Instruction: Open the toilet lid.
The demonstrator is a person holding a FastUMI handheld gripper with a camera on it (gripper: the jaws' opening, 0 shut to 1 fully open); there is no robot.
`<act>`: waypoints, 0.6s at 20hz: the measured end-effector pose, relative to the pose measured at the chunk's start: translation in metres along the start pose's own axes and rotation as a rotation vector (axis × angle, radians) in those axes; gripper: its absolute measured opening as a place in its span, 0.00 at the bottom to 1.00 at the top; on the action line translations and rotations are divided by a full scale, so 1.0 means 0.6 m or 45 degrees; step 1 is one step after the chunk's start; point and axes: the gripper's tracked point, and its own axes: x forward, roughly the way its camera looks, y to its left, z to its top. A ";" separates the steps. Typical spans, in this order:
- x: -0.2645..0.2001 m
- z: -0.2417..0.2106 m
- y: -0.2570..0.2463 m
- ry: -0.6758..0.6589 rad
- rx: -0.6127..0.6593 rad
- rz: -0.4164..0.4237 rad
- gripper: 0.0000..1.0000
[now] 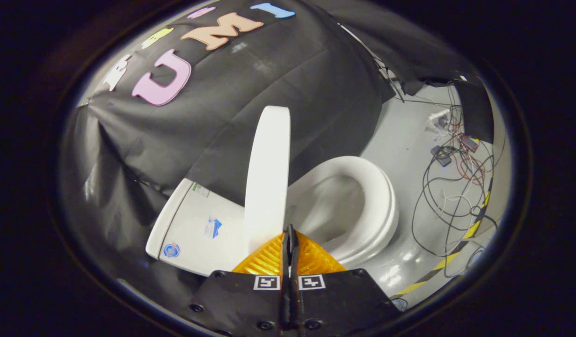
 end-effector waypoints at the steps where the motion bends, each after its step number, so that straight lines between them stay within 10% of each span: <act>1: -0.002 -0.001 0.007 0.000 -0.029 -0.003 0.00; 12: -0.006 0.012 0.031 -0.011 -0.171 -0.085 0.00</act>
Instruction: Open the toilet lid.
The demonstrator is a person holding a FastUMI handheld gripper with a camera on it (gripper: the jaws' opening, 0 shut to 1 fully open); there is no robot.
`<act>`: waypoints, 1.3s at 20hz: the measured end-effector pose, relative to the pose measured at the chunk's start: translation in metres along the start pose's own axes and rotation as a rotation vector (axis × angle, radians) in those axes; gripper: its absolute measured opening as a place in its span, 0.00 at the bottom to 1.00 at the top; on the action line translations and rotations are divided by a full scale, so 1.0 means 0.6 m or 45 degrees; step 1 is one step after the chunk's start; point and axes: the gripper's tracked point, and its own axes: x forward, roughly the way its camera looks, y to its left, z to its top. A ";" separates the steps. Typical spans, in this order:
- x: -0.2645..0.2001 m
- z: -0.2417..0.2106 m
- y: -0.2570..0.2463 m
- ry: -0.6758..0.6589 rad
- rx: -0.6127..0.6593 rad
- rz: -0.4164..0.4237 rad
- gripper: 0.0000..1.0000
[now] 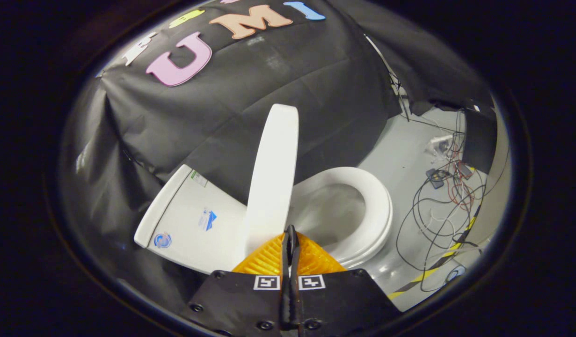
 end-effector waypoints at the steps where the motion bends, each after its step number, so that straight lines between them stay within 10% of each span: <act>1: -0.001 -0.001 0.006 -0.014 -0.006 -0.003 0.00; 26: -0.025 0.025 0.145 -0.190 -0.280 -0.097 0.00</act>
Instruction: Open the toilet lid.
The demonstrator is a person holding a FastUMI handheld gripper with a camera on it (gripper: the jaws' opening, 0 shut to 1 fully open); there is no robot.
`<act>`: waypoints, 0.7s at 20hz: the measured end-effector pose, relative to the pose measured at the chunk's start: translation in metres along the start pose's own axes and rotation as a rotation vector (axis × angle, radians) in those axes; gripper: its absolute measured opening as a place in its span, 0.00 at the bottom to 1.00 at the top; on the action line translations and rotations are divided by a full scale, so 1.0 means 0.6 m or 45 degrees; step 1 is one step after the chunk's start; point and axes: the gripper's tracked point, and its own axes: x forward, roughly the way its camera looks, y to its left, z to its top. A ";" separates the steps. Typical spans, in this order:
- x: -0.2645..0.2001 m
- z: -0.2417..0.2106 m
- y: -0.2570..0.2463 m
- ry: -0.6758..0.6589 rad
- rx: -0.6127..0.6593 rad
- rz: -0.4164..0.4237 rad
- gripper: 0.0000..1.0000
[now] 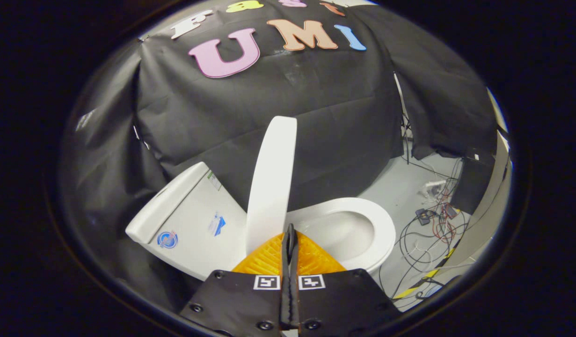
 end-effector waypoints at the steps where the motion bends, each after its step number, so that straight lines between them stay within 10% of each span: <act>1: 0.000 0.002 0.005 -0.005 -0.005 0.003 0.00; 14: -0.009 0.017 0.113 -0.106 -0.165 0.030 0.01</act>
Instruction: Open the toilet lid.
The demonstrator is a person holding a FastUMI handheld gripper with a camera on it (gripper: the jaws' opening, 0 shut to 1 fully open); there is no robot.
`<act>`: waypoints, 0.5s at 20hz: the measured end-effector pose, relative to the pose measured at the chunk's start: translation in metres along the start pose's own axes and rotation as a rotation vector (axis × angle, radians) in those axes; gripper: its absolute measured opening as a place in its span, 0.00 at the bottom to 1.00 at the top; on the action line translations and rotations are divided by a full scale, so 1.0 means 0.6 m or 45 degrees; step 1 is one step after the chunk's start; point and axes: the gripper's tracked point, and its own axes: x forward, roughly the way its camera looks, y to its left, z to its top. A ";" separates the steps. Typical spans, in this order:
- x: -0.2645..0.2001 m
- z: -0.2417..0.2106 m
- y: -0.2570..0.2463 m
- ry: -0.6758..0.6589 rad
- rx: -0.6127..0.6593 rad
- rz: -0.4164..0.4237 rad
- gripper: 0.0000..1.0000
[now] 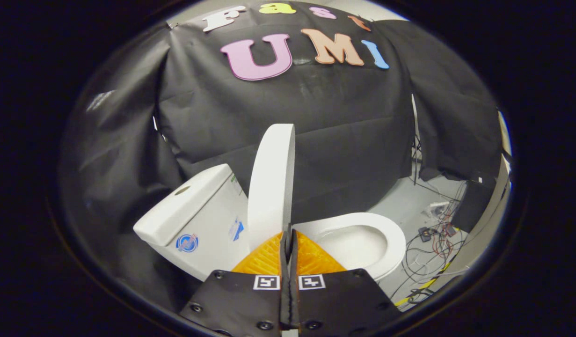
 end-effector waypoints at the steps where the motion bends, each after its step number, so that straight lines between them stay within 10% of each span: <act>1: -0.001 -0.001 0.004 -0.004 -0.031 0.007 0.01; 10: -0.002 0.005 0.071 -0.065 -0.124 0.046 0.01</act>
